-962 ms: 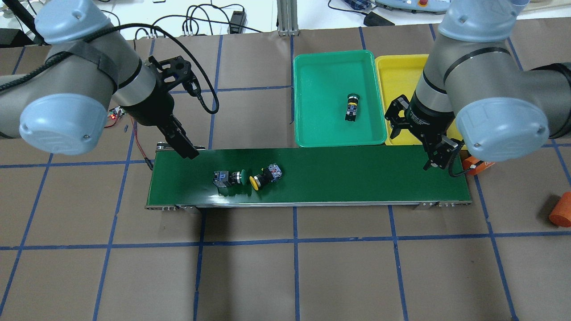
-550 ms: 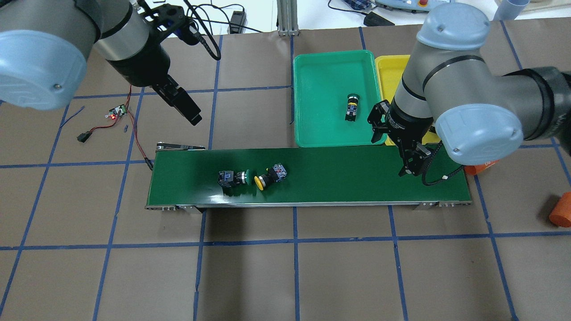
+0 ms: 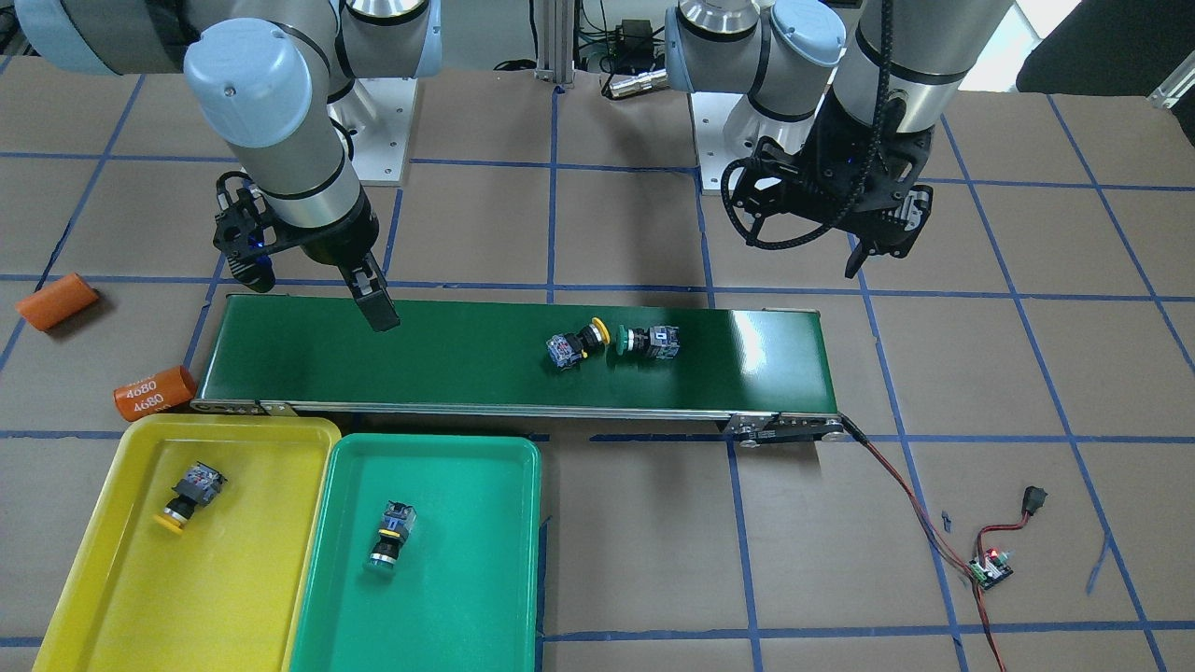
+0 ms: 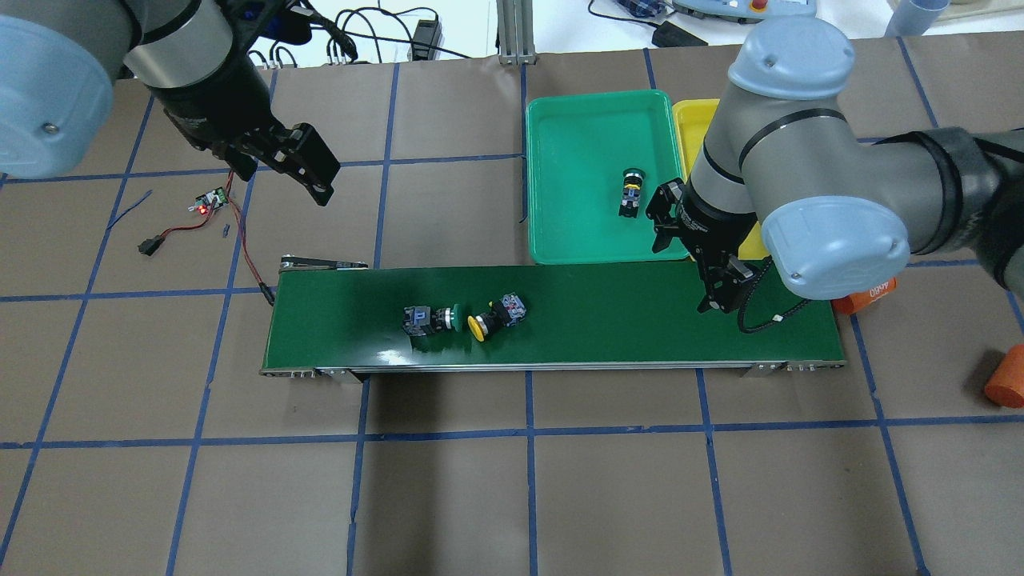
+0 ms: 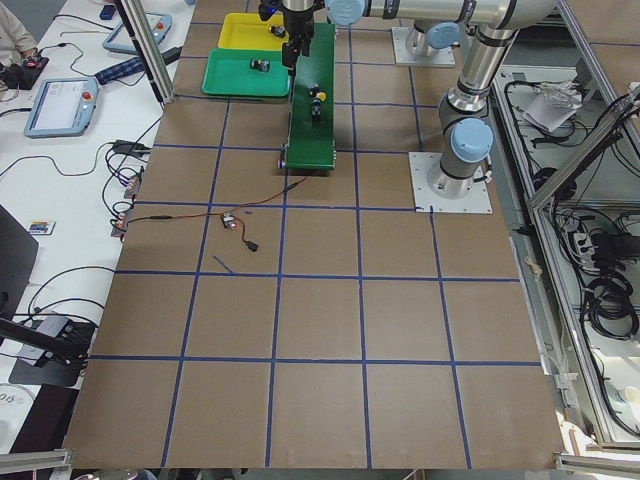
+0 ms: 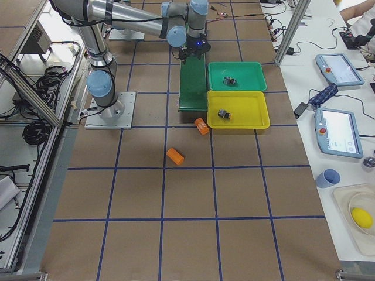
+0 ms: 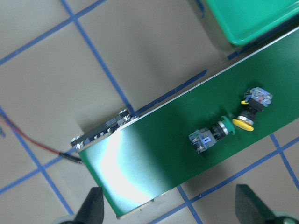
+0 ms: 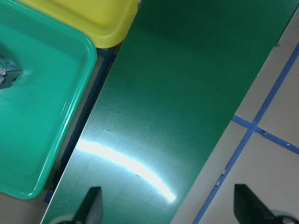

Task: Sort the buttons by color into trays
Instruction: 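Open the left gripper on the belt and raise it away while the right gripper lowers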

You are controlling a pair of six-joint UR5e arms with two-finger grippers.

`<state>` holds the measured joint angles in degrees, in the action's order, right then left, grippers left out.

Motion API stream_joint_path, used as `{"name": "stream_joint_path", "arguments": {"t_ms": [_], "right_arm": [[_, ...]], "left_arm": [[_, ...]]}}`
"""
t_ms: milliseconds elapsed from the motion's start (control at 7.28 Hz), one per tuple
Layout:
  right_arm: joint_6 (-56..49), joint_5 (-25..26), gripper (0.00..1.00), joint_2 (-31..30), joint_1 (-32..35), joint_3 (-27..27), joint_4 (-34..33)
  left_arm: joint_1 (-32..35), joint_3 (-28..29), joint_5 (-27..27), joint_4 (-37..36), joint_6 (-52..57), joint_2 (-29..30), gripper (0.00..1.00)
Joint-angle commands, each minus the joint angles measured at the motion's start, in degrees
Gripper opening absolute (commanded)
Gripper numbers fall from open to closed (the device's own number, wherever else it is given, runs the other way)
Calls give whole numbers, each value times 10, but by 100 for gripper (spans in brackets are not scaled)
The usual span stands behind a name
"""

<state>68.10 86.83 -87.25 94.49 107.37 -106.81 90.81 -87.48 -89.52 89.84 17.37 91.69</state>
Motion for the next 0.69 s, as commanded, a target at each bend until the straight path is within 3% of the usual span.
{"name": "stream_joint_path", "arguments": {"t_ms": [0,137,550], "right_arm": [[16,0,100,8,23,0,-45],[20,0,100,18,49,0,-83],[41,8,100,51,89,2,-96]], "left_arm": [[0,11,-3,-24,-153,11,100],[0,15,-7,-33,-176,16,100],[-2,46,-4,-24,-176,31,100]]}}
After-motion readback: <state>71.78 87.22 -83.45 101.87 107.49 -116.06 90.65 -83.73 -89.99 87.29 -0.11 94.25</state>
